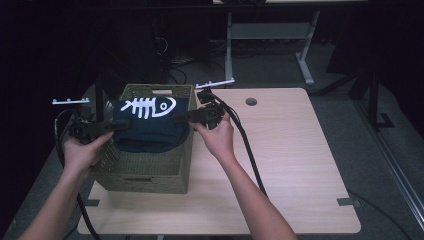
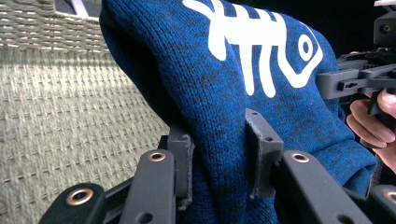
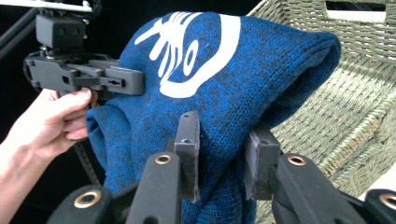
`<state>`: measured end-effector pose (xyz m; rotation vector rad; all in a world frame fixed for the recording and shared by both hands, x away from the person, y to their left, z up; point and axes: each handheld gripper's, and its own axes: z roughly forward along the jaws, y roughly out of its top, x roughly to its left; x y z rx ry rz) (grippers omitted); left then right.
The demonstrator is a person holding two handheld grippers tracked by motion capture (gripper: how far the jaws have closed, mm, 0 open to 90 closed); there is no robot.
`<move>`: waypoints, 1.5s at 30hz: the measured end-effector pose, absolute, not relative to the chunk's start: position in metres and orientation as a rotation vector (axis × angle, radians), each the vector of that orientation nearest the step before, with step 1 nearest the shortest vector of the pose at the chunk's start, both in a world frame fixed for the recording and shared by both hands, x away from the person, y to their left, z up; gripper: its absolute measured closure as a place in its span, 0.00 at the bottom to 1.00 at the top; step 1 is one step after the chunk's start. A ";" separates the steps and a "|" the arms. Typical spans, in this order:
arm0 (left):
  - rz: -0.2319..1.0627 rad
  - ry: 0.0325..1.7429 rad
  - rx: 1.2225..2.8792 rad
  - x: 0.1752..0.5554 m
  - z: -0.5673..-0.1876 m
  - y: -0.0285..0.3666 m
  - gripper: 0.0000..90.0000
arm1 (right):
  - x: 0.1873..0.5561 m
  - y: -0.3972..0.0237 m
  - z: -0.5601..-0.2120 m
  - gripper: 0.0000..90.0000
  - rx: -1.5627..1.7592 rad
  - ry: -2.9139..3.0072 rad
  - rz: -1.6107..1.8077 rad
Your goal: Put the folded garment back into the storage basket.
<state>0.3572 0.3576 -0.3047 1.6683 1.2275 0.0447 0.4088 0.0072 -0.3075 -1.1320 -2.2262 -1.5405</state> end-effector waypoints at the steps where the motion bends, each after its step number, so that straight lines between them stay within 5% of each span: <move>1: 0.046 1.229 1.670 0.358 -0.305 0.359 0.75 | 0.409 0.009 -0.308 0.78 -1.132 -2.225 -1.540; 45: 0.079 1.366 1.730 0.366 -0.349 0.391 0.70 | 0.416 0.058 -0.360 0.76 -1.179 -2.262 -1.428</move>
